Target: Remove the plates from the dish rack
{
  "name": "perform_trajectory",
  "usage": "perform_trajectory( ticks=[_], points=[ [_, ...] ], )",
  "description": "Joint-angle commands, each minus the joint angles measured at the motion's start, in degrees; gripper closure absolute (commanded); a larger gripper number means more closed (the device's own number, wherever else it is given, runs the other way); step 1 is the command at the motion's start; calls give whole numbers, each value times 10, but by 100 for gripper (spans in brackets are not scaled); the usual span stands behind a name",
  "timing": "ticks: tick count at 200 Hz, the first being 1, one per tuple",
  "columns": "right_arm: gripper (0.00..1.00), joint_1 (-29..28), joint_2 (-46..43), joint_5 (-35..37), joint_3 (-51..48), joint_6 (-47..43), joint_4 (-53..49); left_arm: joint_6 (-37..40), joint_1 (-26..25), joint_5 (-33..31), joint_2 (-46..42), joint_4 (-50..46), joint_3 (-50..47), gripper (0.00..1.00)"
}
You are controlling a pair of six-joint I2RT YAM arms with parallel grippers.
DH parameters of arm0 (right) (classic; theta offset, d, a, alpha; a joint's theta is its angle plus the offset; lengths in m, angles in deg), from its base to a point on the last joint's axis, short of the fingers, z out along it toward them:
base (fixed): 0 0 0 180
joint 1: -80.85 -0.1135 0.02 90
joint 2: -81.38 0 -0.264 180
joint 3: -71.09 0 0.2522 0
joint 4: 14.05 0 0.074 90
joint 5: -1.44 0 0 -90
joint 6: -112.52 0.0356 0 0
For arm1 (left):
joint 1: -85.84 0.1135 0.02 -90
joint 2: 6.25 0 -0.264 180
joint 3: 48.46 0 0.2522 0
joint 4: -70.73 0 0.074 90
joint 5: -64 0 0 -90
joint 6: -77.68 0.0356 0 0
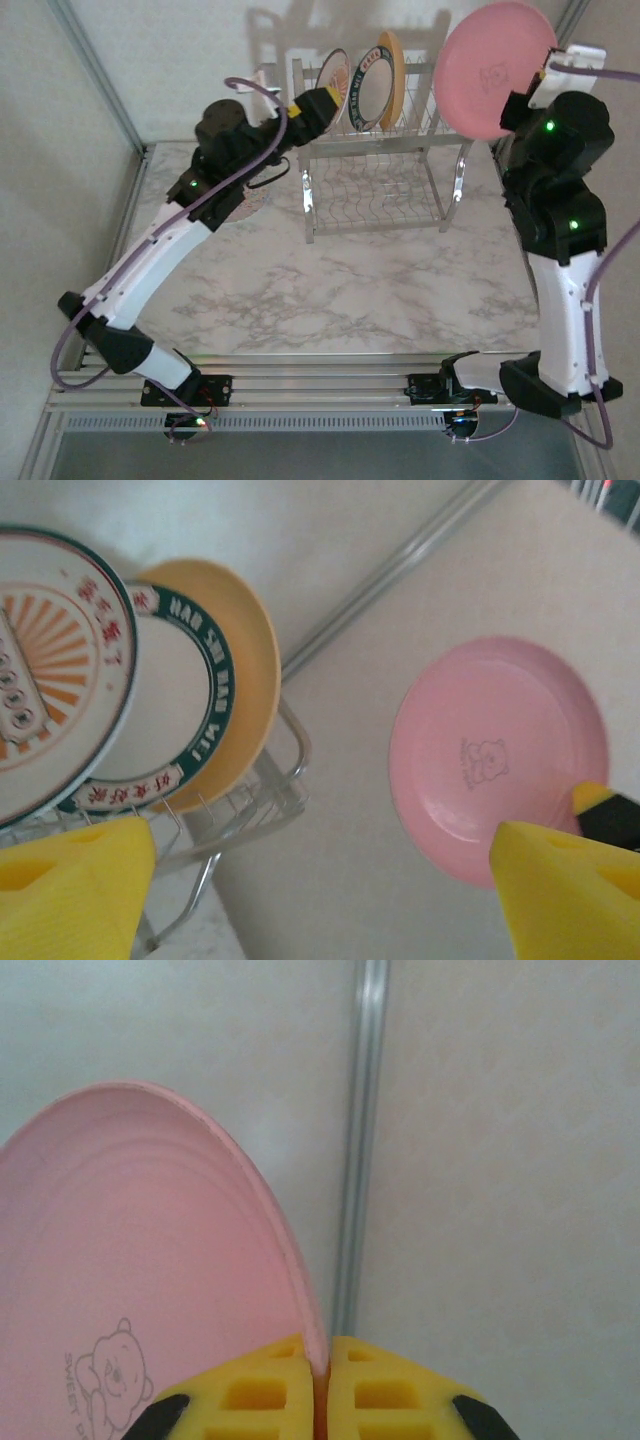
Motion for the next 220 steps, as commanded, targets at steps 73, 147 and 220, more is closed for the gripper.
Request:
perform_trajectory(
  ticks=[73, 147, 220],
  points=[
    [100, 1, -63, -235, -67, 212, -102, 79, -62, 40, 136, -138, 189, 24],
    [100, 1, -46, -297, -75, 226, -87, 75, -63, 26, 141, -156, 193, 64],
    [93, 3, -38, -397, -84, 233, -58, 52, -54, 14, 129, -160, 192, 100]
  ],
)
